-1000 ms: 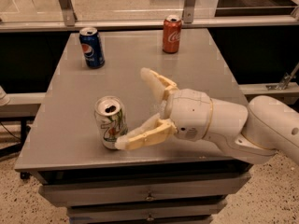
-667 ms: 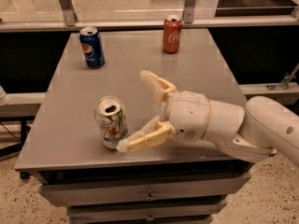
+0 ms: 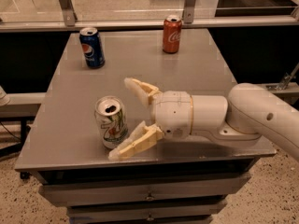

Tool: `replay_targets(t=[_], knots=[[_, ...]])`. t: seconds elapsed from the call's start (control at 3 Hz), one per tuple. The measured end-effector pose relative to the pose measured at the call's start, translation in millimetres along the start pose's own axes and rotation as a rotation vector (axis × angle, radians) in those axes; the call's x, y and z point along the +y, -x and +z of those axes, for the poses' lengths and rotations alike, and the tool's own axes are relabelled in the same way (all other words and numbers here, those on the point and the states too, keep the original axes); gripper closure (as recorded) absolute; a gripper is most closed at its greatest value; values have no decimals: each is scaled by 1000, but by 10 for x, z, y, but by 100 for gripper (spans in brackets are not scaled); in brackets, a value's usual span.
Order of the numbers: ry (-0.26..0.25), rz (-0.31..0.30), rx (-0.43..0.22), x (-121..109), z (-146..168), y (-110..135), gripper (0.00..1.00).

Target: Pick 7up can

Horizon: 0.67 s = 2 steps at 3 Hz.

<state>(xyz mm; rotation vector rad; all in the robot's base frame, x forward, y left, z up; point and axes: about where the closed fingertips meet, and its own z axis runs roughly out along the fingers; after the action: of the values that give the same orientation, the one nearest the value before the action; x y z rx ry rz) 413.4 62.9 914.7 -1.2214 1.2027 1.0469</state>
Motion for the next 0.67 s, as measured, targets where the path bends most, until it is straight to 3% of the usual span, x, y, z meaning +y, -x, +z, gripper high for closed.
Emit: replay_targets(t=[0.33, 0.67], knots=[[34, 11, 40, 74, 157, -149, 0], [48, 18, 55, 130, 303, -263, 16]])
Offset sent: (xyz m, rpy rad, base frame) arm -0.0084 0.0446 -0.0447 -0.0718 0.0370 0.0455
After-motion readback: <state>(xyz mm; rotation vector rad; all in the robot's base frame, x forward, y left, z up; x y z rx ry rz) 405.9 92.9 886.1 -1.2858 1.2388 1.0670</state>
